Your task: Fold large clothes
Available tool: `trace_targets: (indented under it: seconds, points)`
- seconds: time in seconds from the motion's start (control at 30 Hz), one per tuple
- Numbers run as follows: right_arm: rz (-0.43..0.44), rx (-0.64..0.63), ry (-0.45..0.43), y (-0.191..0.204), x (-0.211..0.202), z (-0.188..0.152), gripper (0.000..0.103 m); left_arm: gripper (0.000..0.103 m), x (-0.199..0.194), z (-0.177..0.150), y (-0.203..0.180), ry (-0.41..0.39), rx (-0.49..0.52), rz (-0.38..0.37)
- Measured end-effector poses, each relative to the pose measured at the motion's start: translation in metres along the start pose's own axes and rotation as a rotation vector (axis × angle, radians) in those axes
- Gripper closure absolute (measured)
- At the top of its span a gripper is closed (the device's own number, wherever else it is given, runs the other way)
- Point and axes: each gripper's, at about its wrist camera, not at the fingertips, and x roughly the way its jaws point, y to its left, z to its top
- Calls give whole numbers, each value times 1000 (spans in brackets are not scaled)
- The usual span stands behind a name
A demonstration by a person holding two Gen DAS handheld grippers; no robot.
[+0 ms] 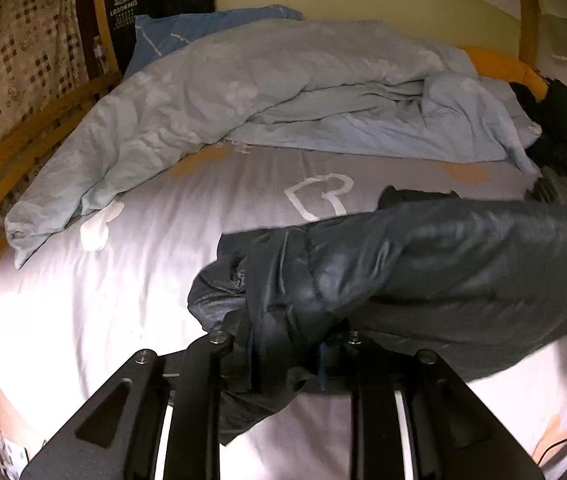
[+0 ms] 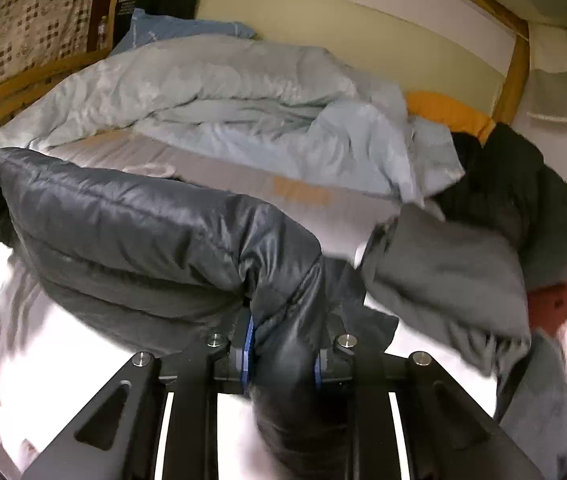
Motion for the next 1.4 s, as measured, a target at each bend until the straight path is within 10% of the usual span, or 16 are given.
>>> trace_targets:
  seconds: [0.27,0.43,0.57,0.93,1.1,1.3,1.4]
  points:
    - [-105,-43,-31,12,54,26,68,66,46,7,-11,-76,58,59]
    - [-184,15,-65,-7,72,26,16,52,47,14,-7,-92,77,82]
    - [-122,72,-105,-28,62,25,16,12,20,15,0,-216,77,103]
    - [-250,137,-315,-39,4,13,0,6,-23,4,-2,-315,87,8]
    - [-385,93,-244,-46,20,12,0,6,6,-5,-15,-253,155,80]
    - [-220,150,-353,-58,-4,6,0,6,45,-4,-10,-210,99,73]
    - [124,83,-301,-52,-16,10,0,6,51,0,-11,-201,88,70]
